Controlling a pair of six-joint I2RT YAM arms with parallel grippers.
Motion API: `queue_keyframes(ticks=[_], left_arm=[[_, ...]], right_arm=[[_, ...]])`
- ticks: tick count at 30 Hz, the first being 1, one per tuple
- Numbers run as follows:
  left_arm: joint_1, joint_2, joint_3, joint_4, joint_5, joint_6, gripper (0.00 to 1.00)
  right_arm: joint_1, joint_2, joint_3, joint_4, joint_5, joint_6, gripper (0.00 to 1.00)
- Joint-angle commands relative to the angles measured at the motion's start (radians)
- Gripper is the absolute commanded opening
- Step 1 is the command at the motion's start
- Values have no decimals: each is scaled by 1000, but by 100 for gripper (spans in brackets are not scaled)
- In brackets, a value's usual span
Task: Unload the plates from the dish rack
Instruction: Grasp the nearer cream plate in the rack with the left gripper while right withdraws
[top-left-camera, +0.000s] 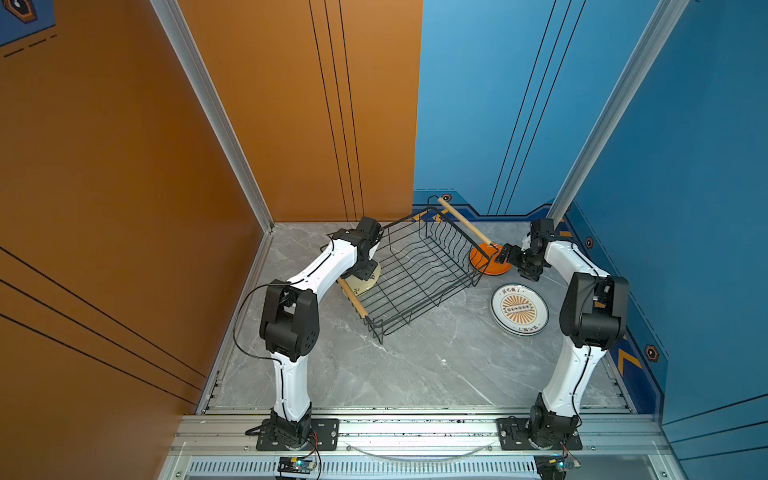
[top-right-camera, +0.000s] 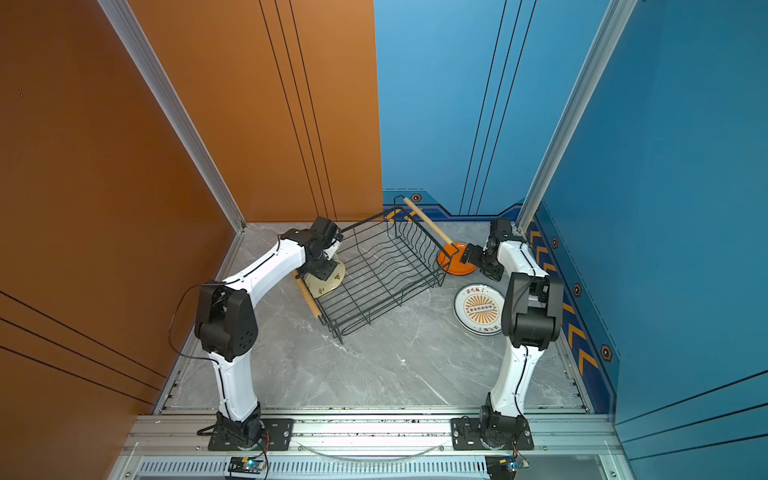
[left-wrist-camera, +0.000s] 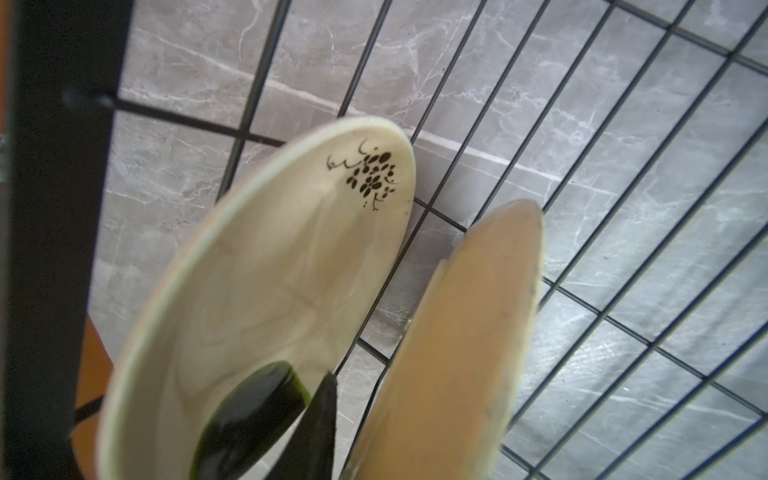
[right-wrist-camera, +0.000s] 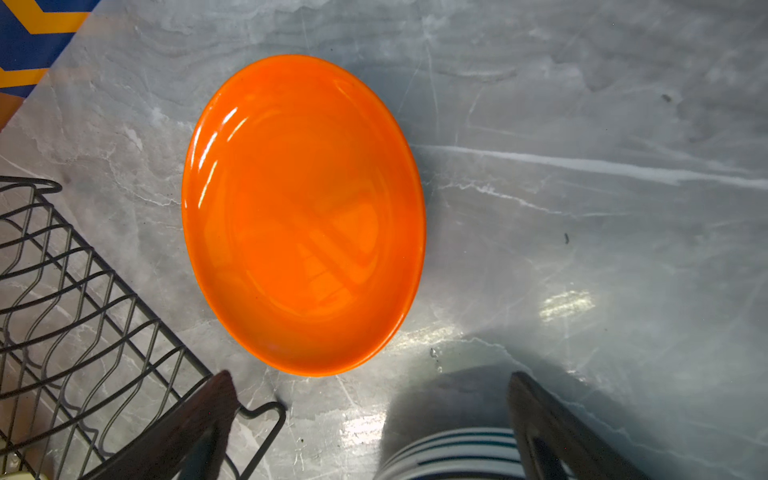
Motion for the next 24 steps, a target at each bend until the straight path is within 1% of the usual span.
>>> queue_keyframes(ticks=[1, 13, 24], left_arm=[[7, 11, 7, -34, 18, 4, 27], [4, -15, -8, -59, -6, 11, 7], [-30, -86, -12, -70, -7, 10, 0]], right_arm=[[-10, -38, -24, 22, -19, 17, 100], [-15, -75, -47, 27, -36, 22, 100], [-18, -120, -67, 29, -36, 28, 100]])
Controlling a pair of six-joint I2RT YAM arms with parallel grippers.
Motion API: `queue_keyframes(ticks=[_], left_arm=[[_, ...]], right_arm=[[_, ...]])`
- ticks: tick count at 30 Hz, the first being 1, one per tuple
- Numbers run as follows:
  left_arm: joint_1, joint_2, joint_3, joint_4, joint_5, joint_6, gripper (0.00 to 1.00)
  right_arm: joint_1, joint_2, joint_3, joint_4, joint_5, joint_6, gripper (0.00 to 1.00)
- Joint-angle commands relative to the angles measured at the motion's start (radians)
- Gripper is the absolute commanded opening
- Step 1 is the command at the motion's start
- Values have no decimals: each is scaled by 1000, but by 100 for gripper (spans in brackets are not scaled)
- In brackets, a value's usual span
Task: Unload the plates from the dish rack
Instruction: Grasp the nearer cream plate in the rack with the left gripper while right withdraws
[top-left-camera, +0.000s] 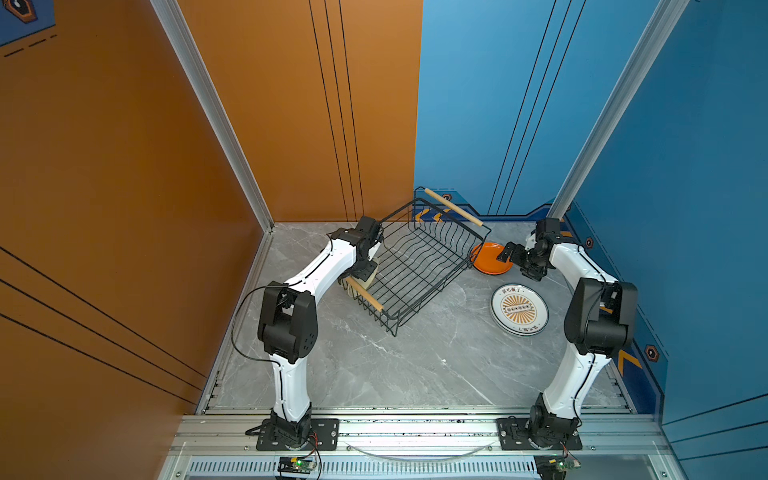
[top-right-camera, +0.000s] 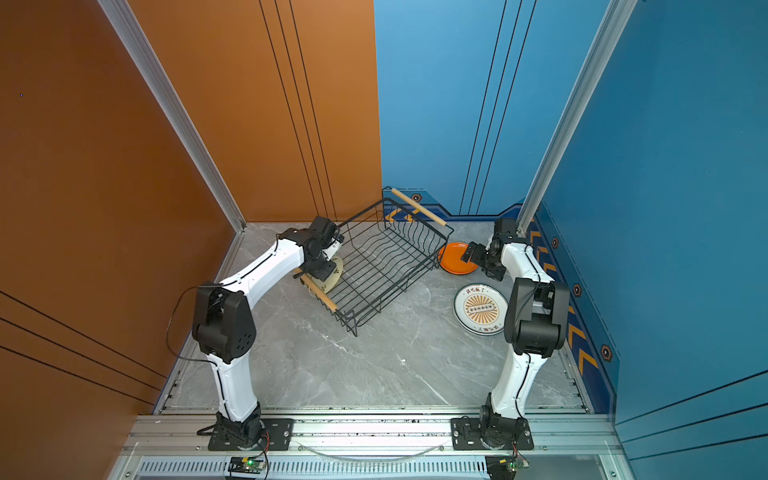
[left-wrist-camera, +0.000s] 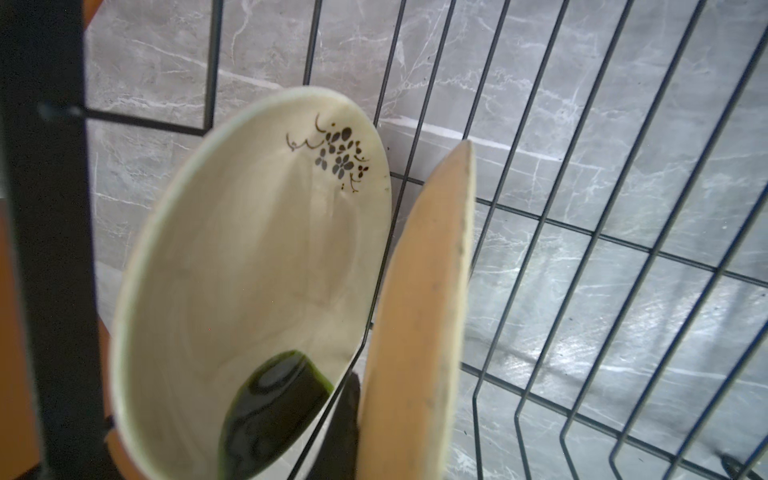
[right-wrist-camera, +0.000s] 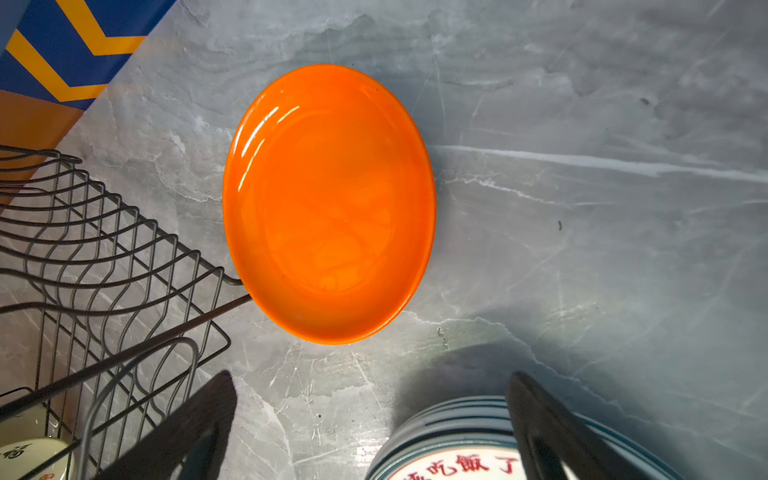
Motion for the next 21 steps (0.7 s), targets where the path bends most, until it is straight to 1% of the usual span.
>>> queue_keyframes(ticks=[1, 8, 14, 17, 20, 21], left_arm=[[-22, -68, -10, -41, -6, -34, 0], [-56, -152, -2, -39, 52, -46, 0], [-92, -189, 49, -40, 127, -103, 0], [-100, -197, 80, -41, 153, -158, 0], [-105, -191, 127, -39, 202, -244, 0], [-111, -188, 146, -37, 220, -289, 0]], right_arm=[[-11, -46, -17, 3, -6, 16, 100], [-19, -100, -38, 4, -11, 20, 100], [-24, -196, -76, 22, -38, 32, 100], [-31, -265, -100, 40, -69, 42, 100], [-33, -338, -139, 90, -142, 74, 100], [-31, -364, -160, 117, -175, 96, 100]])
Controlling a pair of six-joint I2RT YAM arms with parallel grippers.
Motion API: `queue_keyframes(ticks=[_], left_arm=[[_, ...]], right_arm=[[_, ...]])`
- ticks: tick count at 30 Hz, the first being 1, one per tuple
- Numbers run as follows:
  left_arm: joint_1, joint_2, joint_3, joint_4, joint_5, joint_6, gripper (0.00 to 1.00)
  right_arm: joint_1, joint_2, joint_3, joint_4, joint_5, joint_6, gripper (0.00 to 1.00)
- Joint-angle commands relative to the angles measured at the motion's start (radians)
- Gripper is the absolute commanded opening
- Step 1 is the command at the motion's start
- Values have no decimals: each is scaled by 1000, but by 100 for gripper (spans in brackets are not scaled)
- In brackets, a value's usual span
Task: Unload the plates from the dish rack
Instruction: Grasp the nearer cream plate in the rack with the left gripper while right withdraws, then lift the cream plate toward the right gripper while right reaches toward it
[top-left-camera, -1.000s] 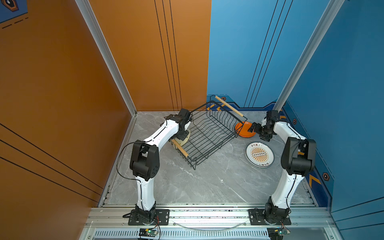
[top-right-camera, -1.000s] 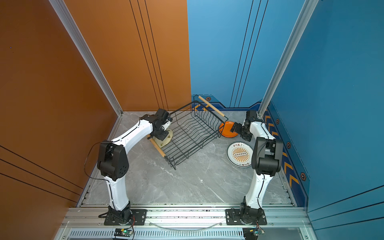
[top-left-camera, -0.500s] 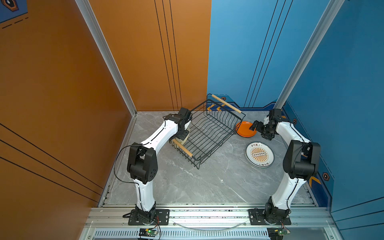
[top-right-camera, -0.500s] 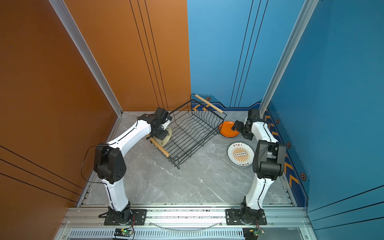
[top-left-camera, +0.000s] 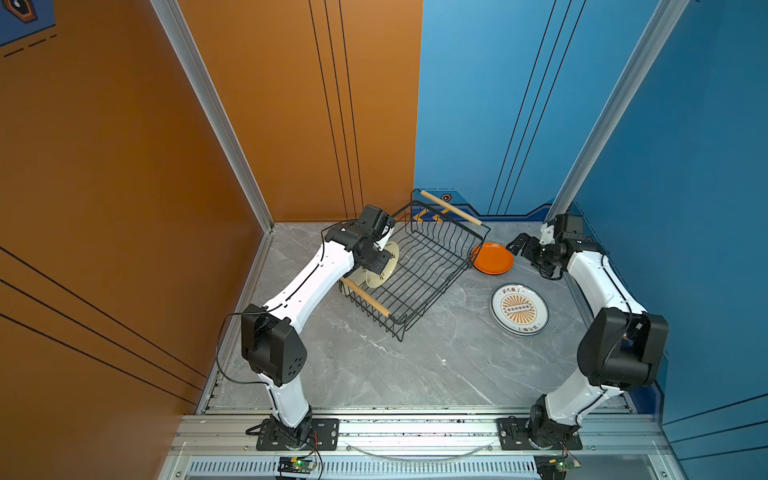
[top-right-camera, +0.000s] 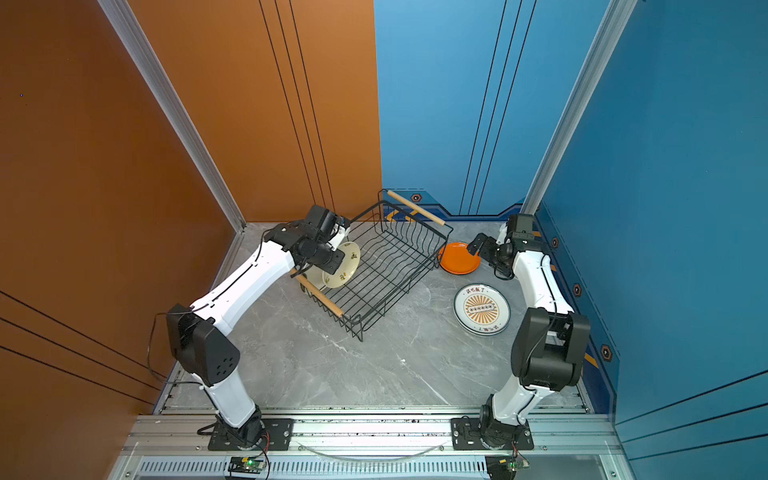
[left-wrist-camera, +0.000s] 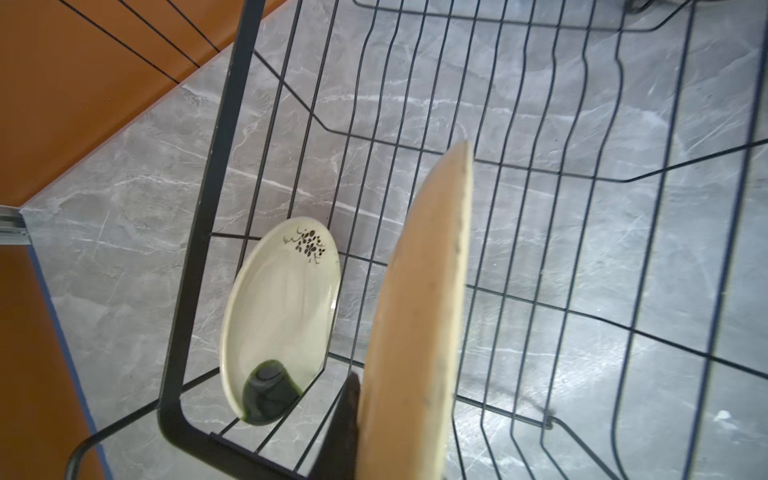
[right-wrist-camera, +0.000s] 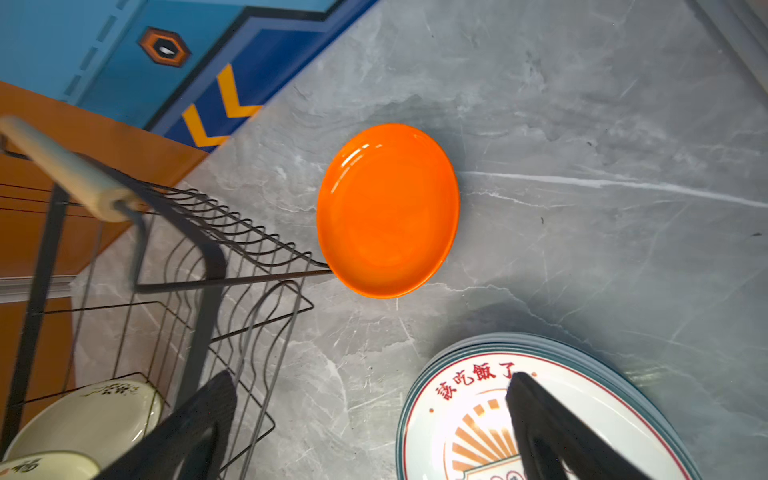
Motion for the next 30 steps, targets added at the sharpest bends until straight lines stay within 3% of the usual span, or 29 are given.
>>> queue_keyframes(ticks=[1, 9, 13, 21, 30], left_arm=[[-14, -15, 76, 0, 97, -154, 0], [-53, -39, 91, 179, 180, -466, 0], [-65, -88, 35, 298, 207, -609, 0], [-76, -180, -218, 647, 331, -868, 0], [-61, -205, -364, 888, 413, -1003, 0]], right_arm=[[3, -87, -59, 92, -112, 69, 100], [111, -242, -249, 385, -318, 301, 100], [183, -268, -329, 564, -334, 423, 100], [325, -196, -370, 816, -346, 590, 93], [396, -114, -342, 922, -358, 656, 83]])
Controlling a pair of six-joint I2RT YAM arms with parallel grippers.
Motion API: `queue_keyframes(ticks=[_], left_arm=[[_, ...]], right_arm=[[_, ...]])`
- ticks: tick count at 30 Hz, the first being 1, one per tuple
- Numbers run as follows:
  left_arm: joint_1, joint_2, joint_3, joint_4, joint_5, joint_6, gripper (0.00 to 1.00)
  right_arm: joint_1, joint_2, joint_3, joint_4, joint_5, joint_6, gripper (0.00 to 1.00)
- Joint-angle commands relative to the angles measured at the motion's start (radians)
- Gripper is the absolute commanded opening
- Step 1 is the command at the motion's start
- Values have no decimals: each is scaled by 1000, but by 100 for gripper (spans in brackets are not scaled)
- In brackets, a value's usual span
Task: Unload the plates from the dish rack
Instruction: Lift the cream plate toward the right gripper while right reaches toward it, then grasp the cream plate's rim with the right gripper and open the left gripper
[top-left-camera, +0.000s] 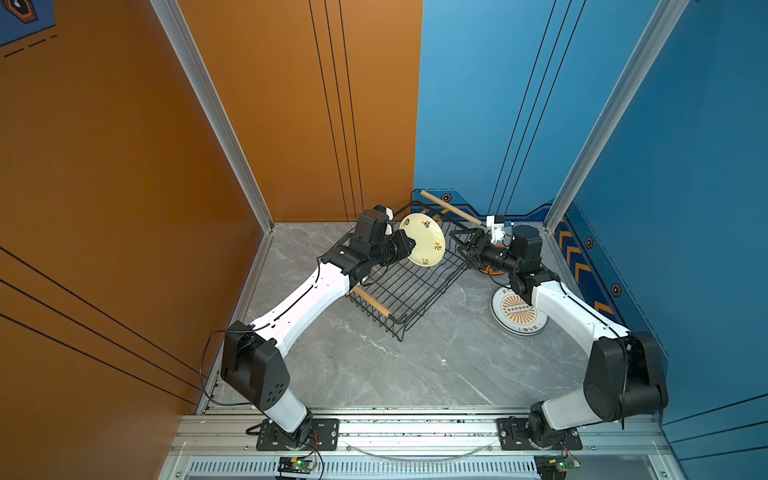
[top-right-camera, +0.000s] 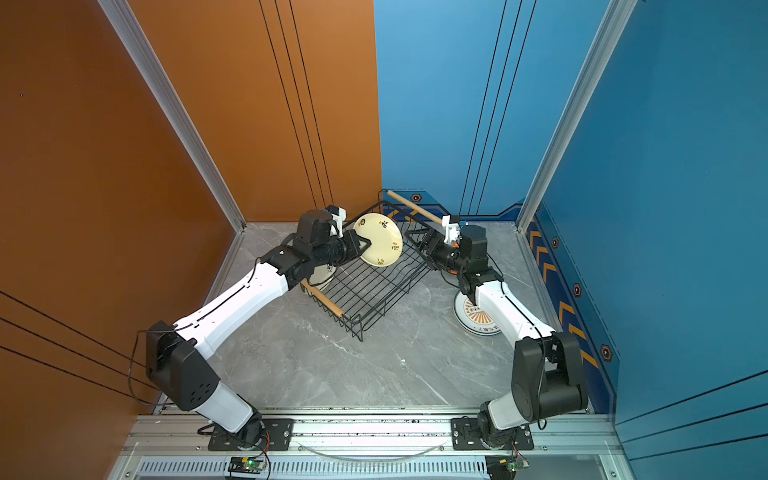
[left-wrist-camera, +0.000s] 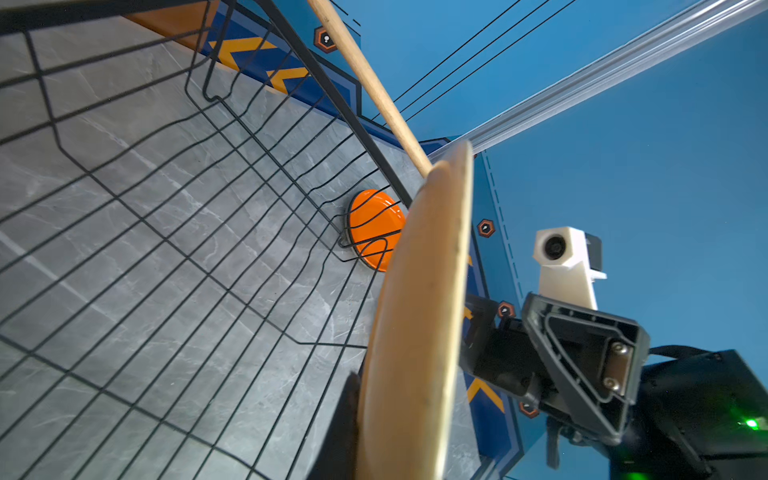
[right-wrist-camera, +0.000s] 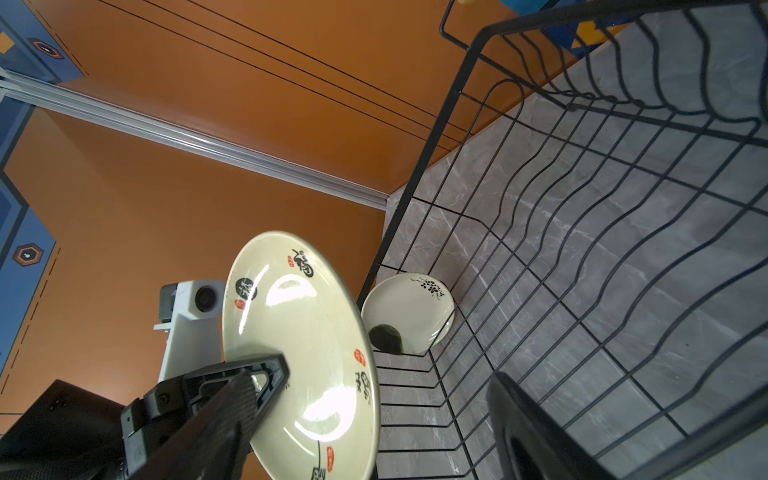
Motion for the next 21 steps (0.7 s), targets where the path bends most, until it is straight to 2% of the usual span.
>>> queue_keyframes(ticks=[1, 7, 10, 17, 21], left_arm=[[7, -33, -37, 191, 80, -97, 0], [0, -24, -45, 233, 108, -118, 0], [6, -23, -62, 269, 132, -143, 2], [-1, 13, -69, 320, 161, -171, 4], [-12, 34, -51, 325, 174, -174, 8]], right_arm=[[19, 25, 18, 78, -25, 37, 82], [48, 41, 38, 100, -41, 51, 75], [53, 50, 42, 128, -54, 74, 64], [55, 98, 26, 334, -110, 222, 44], [55, 104, 25, 339, -113, 223, 32]])
